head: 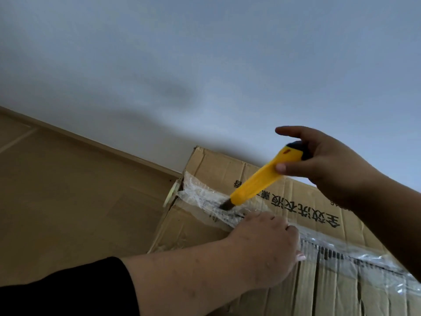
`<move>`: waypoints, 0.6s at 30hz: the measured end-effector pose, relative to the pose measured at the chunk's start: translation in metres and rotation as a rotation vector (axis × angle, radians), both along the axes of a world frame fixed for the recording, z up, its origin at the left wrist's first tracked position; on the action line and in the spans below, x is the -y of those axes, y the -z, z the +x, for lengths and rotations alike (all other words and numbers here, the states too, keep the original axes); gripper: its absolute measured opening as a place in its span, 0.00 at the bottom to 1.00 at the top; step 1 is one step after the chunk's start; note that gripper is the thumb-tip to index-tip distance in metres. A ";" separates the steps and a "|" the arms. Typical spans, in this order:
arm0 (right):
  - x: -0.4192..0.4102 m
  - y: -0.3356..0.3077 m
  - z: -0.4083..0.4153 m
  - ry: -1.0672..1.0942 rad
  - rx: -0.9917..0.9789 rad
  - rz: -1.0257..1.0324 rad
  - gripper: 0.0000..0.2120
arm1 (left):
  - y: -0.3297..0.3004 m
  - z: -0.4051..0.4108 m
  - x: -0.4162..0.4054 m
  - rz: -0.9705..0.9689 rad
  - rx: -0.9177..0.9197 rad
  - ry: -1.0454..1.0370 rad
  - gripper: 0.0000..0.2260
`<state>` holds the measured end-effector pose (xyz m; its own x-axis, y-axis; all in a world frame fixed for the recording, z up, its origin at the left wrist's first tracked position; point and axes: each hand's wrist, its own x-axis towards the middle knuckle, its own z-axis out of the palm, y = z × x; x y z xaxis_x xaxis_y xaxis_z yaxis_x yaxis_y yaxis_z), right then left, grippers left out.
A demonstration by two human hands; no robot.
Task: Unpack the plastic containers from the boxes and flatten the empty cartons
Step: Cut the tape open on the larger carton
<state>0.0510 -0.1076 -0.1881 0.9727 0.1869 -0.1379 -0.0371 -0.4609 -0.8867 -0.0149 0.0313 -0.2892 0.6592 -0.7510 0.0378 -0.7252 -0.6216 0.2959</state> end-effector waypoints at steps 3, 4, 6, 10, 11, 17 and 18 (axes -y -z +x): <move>-0.012 0.005 0.001 0.082 -0.042 0.297 0.14 | 0.000 -0.001 0.000 -0.008 0.029 0.002 0.18; -0.016 0.007 0.002 0.093 -0.043 0.329 0.12 | 0.000 -0.001 0.000 -0.006 0.033 0.006 0.18; -0.027 0.011 0.004 0.126 -0.026 0.323 0.09 | 0.000 -0.001 0.000 -0.015 0.051 0.009 0.19; -0.047 0.009 0.005 0.093 0.045 0.155 0.05 | 0.000 -0.002 -0.002 -0.067 0.095 0.008 0.18; -0.051 0.008 0.005 0.051 0.058 0.097 0.04 | -0.001 -0.003 -0.002 -0.073 0.107 0.008 0.18; -0.076 0.016 0.009 -0.040 0.061 -0.107 0.06 | 0.001 -0.003 -0.003 -0.112 0.148 -0.010 0.18; -0.080 0.018 0.010 -0.039 0.049 -0.108 0.06 | 0.000 -0.003 -0.005 -0.126 0.156 -0.009 0.17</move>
<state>0.0614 -0.0272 -0.2061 0.9711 0.2109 -0.1116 0.0248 -0.5542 -0.8320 -0.0183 0.0358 -0.2897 0.6446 -0.7282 0.2329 -0.7630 -0.5935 0.2562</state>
